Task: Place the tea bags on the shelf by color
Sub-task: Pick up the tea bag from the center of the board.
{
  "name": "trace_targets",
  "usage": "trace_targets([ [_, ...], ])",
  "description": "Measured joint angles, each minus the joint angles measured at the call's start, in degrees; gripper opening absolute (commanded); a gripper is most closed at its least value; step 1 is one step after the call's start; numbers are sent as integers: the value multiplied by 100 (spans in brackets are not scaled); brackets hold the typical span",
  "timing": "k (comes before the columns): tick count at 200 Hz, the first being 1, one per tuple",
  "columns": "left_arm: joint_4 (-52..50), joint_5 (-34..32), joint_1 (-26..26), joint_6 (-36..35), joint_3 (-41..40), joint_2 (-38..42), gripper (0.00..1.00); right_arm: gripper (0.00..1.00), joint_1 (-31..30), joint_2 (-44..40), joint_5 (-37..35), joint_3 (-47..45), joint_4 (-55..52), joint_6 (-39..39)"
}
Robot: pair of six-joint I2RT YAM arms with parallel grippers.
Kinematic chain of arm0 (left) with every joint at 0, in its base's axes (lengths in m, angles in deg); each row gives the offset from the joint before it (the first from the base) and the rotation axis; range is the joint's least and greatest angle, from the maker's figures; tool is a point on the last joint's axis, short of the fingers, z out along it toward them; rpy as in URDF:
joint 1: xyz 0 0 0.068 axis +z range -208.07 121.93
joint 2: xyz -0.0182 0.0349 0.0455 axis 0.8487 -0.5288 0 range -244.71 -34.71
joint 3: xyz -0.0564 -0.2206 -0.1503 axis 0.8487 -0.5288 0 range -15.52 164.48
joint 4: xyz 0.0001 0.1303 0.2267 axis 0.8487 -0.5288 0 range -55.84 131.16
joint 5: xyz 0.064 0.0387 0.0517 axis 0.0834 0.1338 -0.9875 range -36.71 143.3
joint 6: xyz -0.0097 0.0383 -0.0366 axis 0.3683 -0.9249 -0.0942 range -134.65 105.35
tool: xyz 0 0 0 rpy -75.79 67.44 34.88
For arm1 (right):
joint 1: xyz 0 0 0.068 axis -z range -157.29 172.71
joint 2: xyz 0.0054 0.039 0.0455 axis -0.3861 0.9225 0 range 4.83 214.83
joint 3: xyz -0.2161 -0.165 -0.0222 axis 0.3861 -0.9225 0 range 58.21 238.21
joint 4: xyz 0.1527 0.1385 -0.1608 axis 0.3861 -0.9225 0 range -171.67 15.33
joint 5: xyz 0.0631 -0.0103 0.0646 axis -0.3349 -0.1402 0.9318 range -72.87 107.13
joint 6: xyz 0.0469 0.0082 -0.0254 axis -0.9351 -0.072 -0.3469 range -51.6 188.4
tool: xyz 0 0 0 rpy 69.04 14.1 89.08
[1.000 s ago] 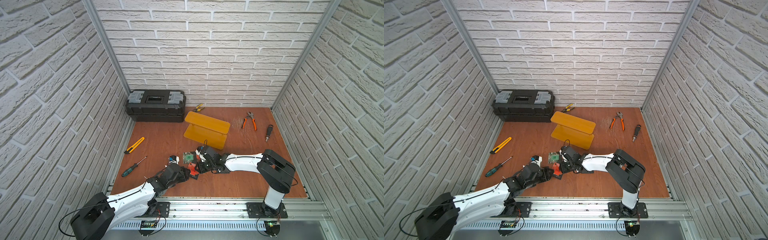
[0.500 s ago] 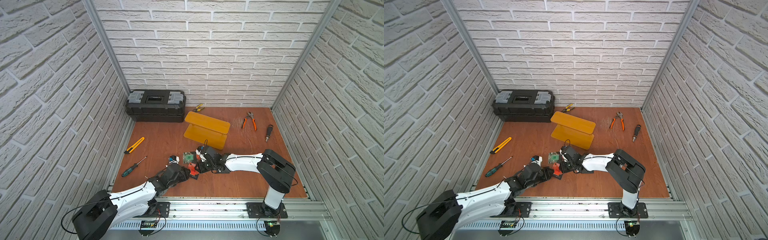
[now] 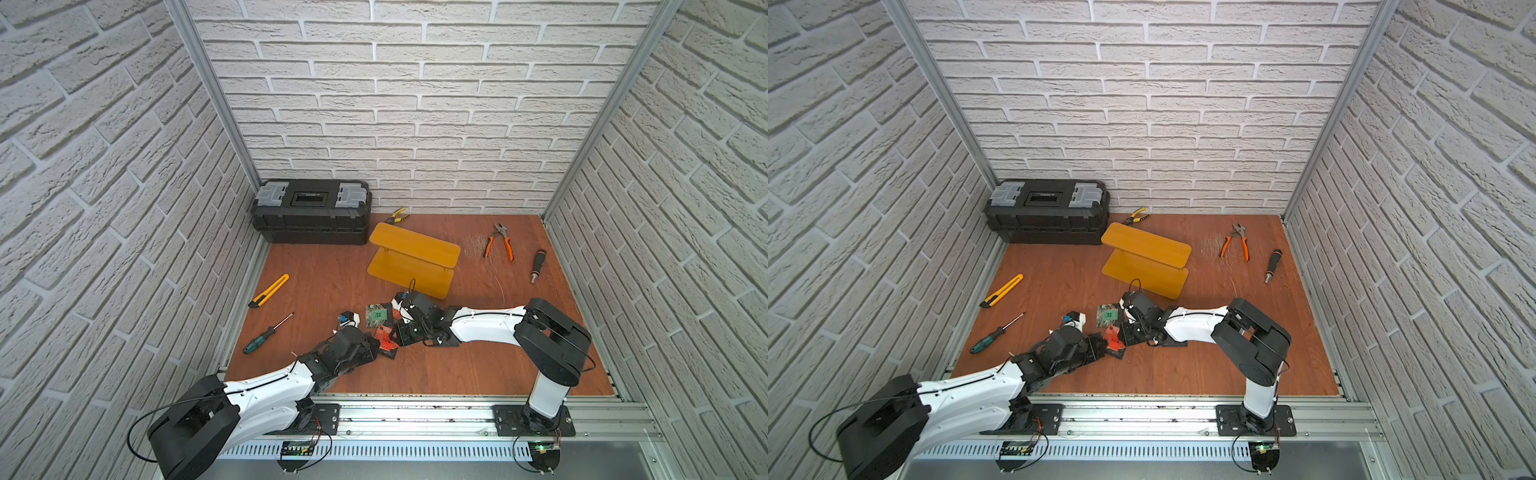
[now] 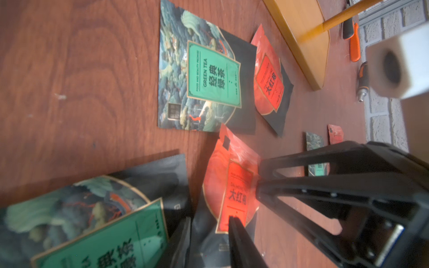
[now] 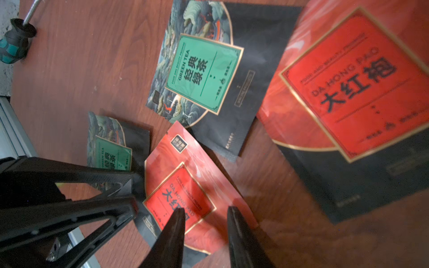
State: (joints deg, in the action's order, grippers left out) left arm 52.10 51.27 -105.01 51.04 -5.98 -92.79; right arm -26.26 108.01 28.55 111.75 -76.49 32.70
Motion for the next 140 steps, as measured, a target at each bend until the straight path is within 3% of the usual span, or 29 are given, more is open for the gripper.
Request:
trace_targets([
  [66, 68, 17, -2, 22, -9, 155, 21, 35, 11, 0, 22, -20, 35, -13],
  [140, 66, 13, -2, 63, -39, 350, 1, 35, 13, 0, 22, -24, 55, -13],
])
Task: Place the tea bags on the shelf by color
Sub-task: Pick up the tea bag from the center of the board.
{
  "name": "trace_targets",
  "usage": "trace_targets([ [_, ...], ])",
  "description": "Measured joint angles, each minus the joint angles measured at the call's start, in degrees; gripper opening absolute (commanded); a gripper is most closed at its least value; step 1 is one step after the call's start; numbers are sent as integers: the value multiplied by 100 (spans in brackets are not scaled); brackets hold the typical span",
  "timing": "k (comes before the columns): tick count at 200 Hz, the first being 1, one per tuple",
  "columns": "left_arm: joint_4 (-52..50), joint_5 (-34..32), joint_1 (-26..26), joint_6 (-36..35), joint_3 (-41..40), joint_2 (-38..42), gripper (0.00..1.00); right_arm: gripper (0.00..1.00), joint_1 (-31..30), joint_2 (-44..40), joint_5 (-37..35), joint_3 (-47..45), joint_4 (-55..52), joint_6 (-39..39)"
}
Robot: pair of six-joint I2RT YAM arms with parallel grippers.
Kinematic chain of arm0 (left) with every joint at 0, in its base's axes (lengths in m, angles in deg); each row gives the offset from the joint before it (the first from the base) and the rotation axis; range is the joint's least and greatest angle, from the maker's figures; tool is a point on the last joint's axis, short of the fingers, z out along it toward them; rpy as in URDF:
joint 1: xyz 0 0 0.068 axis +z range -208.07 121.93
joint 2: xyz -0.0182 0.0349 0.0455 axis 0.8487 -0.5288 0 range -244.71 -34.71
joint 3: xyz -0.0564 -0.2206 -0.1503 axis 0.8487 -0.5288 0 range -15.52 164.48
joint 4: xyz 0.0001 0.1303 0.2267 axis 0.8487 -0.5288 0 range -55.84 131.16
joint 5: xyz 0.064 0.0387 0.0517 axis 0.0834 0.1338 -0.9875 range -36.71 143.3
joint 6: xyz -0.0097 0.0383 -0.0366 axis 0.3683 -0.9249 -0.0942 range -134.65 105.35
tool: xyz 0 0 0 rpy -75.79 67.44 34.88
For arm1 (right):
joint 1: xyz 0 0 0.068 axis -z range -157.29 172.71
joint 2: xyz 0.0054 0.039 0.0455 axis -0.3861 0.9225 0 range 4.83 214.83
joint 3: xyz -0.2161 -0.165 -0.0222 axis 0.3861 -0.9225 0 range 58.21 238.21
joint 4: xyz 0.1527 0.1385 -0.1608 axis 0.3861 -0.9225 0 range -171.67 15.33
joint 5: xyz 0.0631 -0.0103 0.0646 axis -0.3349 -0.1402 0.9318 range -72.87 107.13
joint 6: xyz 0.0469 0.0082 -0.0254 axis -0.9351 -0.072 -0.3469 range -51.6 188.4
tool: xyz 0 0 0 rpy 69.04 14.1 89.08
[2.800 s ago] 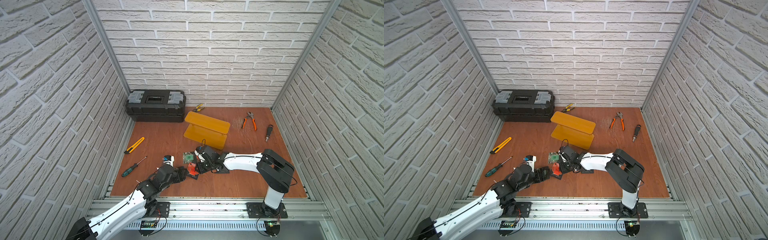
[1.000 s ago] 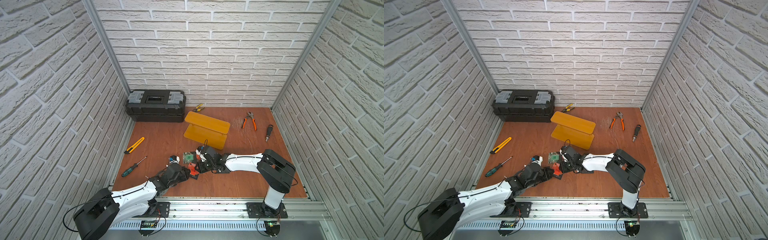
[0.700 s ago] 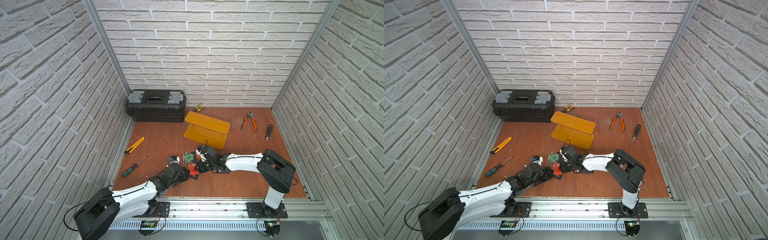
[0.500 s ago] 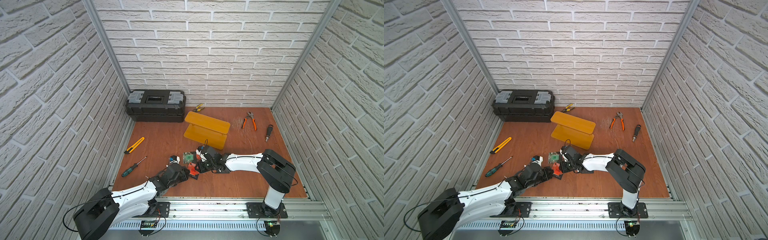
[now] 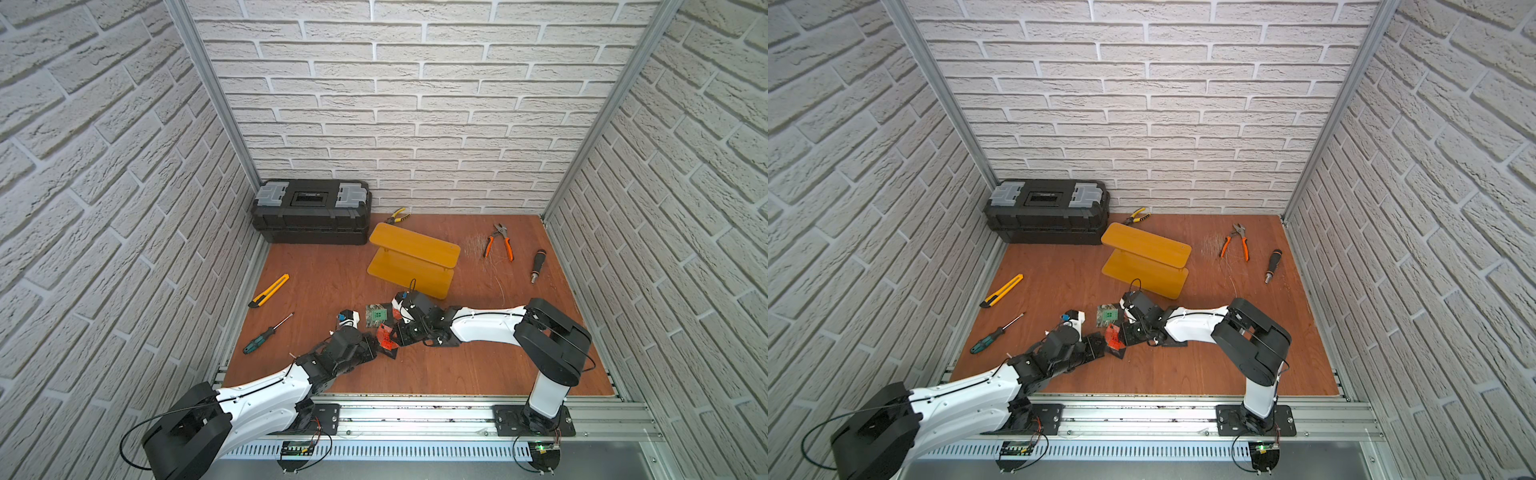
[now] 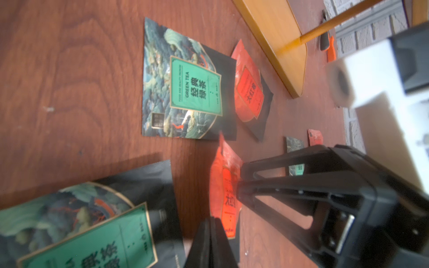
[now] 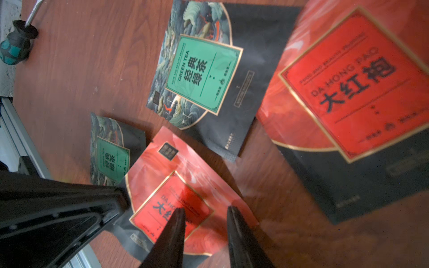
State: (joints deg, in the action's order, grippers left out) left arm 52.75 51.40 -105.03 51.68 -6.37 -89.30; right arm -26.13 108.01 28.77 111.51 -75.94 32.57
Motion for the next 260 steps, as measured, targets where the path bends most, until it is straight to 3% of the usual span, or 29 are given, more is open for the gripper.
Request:
trace_targets([
  [53, -7, -15, 0, -11, -2, 111, 0, 38, 2, -50, 0, -79, 90, 2],
  [122, -247, -173, 0, -289, 0, 625, 0, 49, 33, -643, -153, -535, -37, 146],
  [195, -719, 44, 522, -715, 125, 1200, 0, 57, 33, -2282, -800, -1016, -240, 688],
  [260, -861, 695, 1180, -1176, 627, 920, 0, 59, 37, -3591, -1716, -1497, -522, 1233],
])
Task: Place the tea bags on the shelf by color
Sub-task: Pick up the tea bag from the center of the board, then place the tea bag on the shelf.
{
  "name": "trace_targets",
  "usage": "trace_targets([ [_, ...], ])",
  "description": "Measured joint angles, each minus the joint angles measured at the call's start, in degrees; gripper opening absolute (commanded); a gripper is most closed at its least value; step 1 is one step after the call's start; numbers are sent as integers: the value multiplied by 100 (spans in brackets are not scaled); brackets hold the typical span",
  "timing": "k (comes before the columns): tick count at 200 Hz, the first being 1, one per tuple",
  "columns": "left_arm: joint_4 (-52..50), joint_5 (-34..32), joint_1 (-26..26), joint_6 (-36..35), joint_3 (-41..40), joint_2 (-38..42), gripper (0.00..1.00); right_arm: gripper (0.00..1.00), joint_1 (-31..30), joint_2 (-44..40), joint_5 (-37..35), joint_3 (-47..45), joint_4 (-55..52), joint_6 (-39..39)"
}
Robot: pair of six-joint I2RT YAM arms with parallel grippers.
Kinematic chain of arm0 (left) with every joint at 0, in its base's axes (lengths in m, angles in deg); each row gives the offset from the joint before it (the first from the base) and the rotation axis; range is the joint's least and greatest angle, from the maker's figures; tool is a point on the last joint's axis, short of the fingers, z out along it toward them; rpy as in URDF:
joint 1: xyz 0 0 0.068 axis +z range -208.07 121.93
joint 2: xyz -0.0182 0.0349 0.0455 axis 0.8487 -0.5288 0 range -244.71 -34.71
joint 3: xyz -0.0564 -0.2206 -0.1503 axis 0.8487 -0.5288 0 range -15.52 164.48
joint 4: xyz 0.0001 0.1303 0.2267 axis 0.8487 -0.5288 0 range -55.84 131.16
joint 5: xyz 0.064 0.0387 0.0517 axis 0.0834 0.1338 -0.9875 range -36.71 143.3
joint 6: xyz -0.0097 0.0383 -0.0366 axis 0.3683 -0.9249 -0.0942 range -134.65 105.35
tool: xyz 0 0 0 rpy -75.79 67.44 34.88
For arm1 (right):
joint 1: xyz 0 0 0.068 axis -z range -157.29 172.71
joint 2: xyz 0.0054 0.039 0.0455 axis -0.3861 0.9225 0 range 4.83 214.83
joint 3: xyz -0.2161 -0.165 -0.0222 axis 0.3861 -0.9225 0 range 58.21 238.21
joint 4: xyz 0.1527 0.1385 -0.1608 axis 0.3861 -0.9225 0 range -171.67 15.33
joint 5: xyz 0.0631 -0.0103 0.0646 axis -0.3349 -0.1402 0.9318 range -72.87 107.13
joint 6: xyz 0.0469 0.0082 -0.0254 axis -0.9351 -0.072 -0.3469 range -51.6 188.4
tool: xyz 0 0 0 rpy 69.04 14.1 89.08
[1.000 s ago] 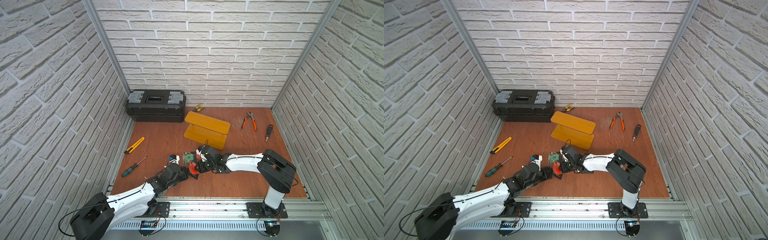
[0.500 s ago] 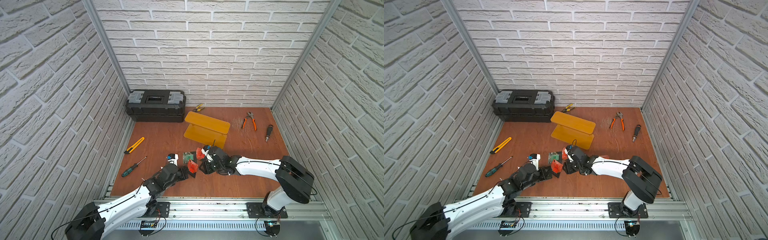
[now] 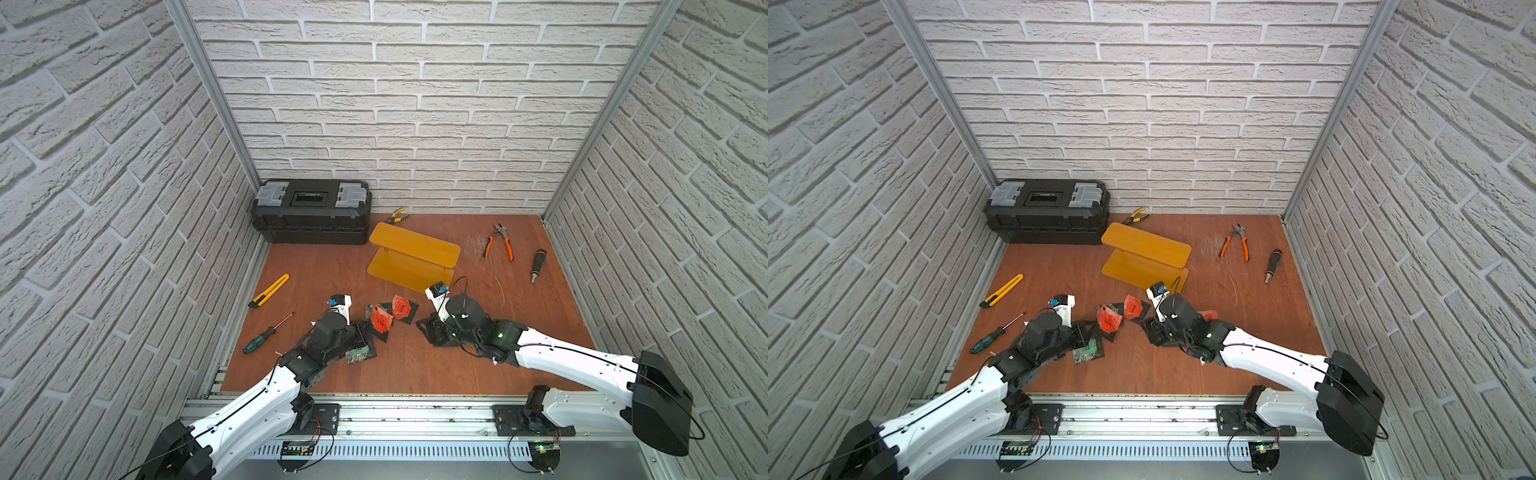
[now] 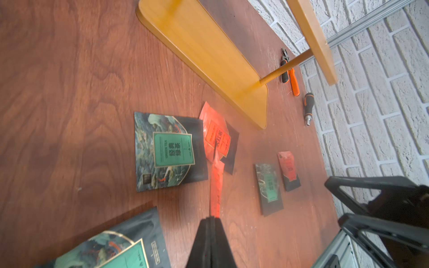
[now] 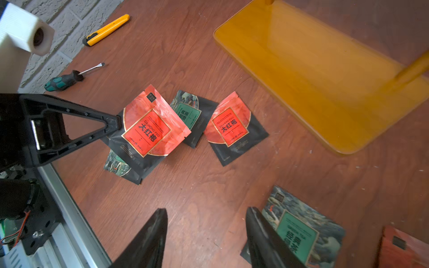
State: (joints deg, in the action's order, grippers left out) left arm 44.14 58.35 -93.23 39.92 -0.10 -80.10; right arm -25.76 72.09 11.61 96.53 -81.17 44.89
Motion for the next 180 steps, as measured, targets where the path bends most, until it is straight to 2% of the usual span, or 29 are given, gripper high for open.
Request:
trace_targets([
  [91, 44, 964, 1132, -686, 800, -1088, 0, 61, 0, -964, -844, -621, -20, 535],
  [180, 566, 1473, 1687, -1003, 1735, -2750, 0, 62, 0, -1213, -931, -686, 50, 640],
])
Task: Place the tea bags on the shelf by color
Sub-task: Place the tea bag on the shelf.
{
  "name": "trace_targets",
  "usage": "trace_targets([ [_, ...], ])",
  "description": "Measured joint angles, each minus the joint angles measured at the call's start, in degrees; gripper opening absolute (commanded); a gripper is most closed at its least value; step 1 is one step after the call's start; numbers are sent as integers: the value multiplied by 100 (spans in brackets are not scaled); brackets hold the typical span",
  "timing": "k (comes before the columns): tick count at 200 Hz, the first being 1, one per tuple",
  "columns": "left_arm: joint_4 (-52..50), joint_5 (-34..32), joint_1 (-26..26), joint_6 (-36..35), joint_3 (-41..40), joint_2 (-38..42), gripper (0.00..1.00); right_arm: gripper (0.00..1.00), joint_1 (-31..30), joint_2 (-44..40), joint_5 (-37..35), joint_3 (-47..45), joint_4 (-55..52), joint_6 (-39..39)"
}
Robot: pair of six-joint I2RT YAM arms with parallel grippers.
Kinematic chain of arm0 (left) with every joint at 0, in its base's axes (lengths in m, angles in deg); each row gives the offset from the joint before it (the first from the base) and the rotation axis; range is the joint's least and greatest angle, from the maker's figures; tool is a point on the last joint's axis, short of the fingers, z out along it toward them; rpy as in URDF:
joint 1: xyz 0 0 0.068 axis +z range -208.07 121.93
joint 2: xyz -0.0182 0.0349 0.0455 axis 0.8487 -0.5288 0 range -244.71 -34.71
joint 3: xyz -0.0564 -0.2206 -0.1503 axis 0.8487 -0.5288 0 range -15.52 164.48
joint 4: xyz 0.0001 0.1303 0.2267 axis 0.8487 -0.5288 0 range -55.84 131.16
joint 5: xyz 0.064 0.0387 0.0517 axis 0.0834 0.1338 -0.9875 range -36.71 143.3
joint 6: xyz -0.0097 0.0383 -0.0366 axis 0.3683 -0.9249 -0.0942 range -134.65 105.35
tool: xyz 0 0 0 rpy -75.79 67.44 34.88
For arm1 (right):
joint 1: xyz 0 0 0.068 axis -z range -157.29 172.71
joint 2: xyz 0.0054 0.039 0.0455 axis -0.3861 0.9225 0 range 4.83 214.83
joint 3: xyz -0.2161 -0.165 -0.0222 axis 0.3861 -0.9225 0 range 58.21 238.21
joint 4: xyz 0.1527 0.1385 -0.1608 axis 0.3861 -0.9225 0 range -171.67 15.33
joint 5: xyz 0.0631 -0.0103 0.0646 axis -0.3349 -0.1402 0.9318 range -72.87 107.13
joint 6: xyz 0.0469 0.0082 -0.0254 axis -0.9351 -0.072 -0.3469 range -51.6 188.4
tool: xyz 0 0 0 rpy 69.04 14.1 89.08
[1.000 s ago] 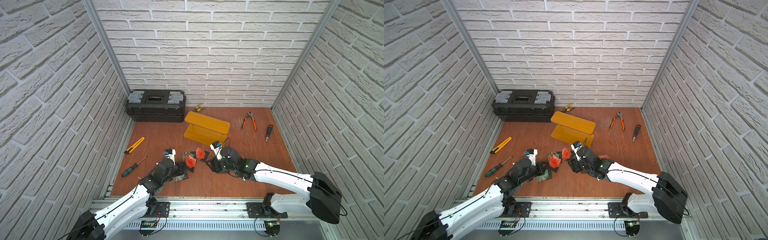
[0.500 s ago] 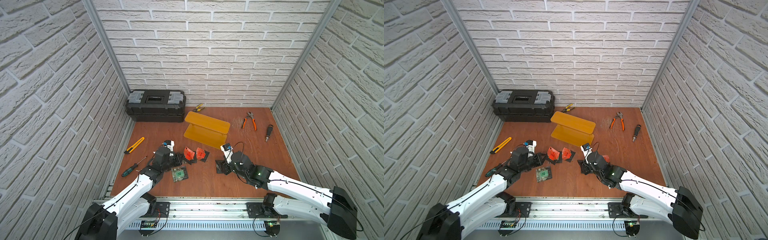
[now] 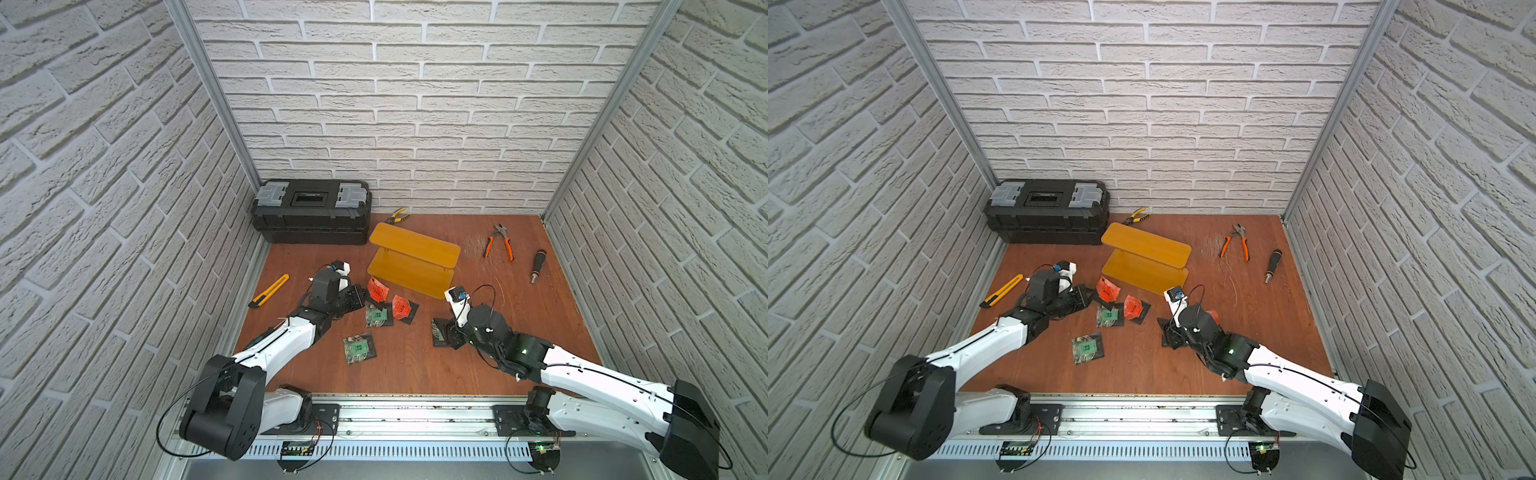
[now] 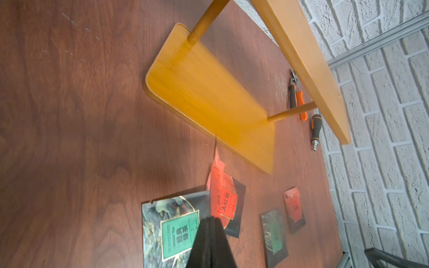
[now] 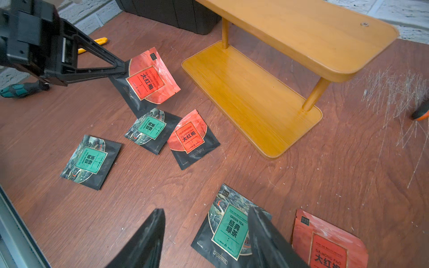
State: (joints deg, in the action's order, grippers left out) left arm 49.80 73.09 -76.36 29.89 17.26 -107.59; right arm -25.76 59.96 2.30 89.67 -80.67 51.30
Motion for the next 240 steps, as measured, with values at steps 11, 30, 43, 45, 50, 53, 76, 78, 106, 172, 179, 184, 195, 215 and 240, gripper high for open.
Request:
trace_targets([
  [11, 83, 59, 52, -11, 140, -247, 0, 62, 0, -59, -15, -9, 4, -2],
  [30, 203, 153, 125, -50, 391, -627, 0, 62, 0, -131, -37, -33, 2, -7],
  [43, 313, 210, 170, -79, 555, -876, 0, 62, 0, -151, -46, -50, 2, -24],
  [45, 339, 221, 181, -85, 581, -925, 0, 62, 0, -153, -48, -55, 4, -26],
  [50, 372, 238, 197, -90, 632, -1001, 0, 62, 0, -160, -48, -63, 2, -31],
  [53, 396, 249, 214, -90, 671, -1069, 0, 62, 0, -168, -52, -70, -7, -37],
  [76, 542, 332, 293, -105, 896, -1449, 0, 62, 0, -225, -57, -107, -44, -79],
  [78, 555, 339, 299, -105, 911, -1478, 0, 62, 0, -234, -57, -109, -48, -92],
  [106, 610, 415, 367, -125, 1082, -1755, 0, 62, 0, -382, -63, -149, -68, -173],
  [172, 791, 623, 470, -173, 1851, -2791, 0, 63, 0, -1250, -234, -323, -455, -374],
  [179, 811, 636, 472, -181, 1902, -2885, 0, 63, 0, -1331, -254, -326, -496, -374],
  [184, 809, 649, 472, -190, 1943, -2951, 0, 63, 0, -1384, -273, -328, -525, -374],
  [195, 811, 667, 474, -197, 2037, -3093, 0, 63, 0, -1495, -317, -339, -588, -374],
  [215, 817, 695, 479, -212, 2184, -3309, 0, 64, 0, -1657, -374, -372, -702, -372],
  [240, 817, 734, 501, -236, 2330, -3515, 0, 64, 0, -1773, -444, -396, -752, -374],
])
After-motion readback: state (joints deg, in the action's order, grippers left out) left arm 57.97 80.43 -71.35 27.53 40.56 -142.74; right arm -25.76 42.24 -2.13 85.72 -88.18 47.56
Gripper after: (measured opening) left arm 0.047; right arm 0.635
